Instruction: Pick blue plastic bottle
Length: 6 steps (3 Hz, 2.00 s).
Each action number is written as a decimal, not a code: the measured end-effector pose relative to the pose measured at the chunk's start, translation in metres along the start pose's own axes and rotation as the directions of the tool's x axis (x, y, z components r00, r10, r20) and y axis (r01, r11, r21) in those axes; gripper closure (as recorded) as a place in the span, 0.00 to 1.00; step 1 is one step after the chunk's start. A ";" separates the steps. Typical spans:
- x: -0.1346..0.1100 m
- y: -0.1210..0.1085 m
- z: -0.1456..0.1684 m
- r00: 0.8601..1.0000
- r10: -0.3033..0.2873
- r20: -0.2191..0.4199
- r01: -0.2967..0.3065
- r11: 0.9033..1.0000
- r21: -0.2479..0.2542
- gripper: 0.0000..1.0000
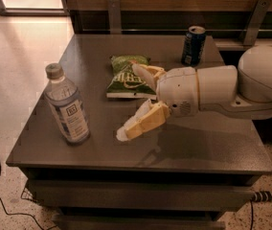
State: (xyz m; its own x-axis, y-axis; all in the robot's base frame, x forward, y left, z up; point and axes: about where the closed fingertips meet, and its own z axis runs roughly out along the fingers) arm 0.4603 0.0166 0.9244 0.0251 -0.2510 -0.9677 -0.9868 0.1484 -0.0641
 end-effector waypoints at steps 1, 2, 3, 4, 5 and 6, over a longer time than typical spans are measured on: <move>-0.001 0.002 0.032 1.000 -0.014 0.020 0.015 0.999 -0.038 0.00; -0.004 0.006 0.074 0.999 -0.038 0.026 0.040 0.994 -0.098 0.00; -0.008 0.015 0.104 0.998 -0.049 0.033 0.054 0.987 -0.154 0.00; -0.010 0.022 0.118 0.998 -0.048 0.040 0.055 0.981 -0.185 0.00; -0.011 0.028 0.128 0.998 -0.058 0.037 0.065 0.977 -0.202 0.26; -0.012 0.029 0.128 0.997 -0.060 0.037 0.067 0.977 -0.204 0.49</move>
Offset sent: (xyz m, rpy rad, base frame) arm 0.0119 0.1004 -0.0227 0.0159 -0.0214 0.1468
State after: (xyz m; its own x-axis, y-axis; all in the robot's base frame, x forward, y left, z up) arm 0.4517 0.1468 0.9028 0.0906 -0.2237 -0.9704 -0.9947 -0.0674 -0.0773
